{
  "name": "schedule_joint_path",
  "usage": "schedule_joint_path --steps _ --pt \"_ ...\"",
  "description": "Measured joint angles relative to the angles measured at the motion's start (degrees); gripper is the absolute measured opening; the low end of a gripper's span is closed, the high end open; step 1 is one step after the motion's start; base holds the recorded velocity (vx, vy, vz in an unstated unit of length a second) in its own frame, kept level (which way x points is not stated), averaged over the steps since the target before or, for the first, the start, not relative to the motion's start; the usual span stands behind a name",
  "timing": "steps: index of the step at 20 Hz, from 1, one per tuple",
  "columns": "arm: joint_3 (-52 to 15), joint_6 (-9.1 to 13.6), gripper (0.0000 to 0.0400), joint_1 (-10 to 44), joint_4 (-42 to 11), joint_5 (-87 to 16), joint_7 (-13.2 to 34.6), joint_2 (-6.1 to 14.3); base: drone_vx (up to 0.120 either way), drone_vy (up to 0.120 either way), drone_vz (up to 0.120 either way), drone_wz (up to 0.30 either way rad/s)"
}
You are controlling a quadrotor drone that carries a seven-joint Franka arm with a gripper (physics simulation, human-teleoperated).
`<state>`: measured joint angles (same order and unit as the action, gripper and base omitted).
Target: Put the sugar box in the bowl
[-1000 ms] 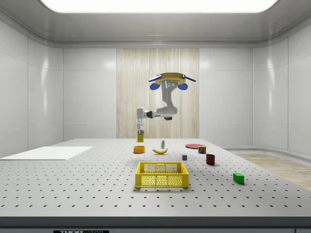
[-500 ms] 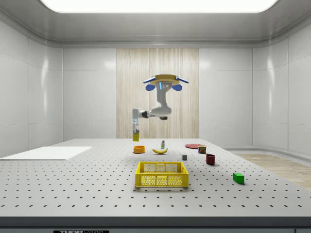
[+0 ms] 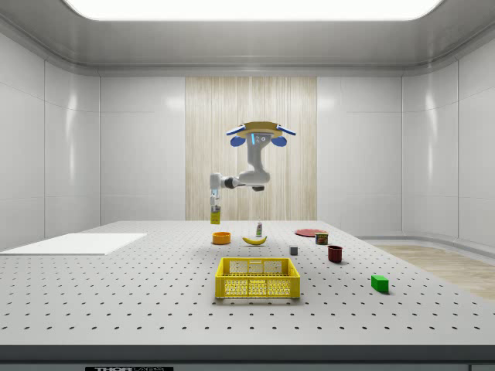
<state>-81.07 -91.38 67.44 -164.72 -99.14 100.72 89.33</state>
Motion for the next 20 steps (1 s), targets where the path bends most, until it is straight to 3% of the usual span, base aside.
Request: schedule_joint_path --steps 2,15,20 --pt "-0.01 -0.07 0.0167 0.01 0.00 0.03 0.02 0.08 0.000 -0.120 -0.120 0.000" --pt "-0.07 -0.48 0.0167 0.08 0.01 0.20 0.10 0.51 -0.022 -0.120 0.000 0.000" --pt "-0.09 -0.61 0.0167 0.11 0.02 0.25 0.13 0.65 0.000 -0.032 0.000 0.000"
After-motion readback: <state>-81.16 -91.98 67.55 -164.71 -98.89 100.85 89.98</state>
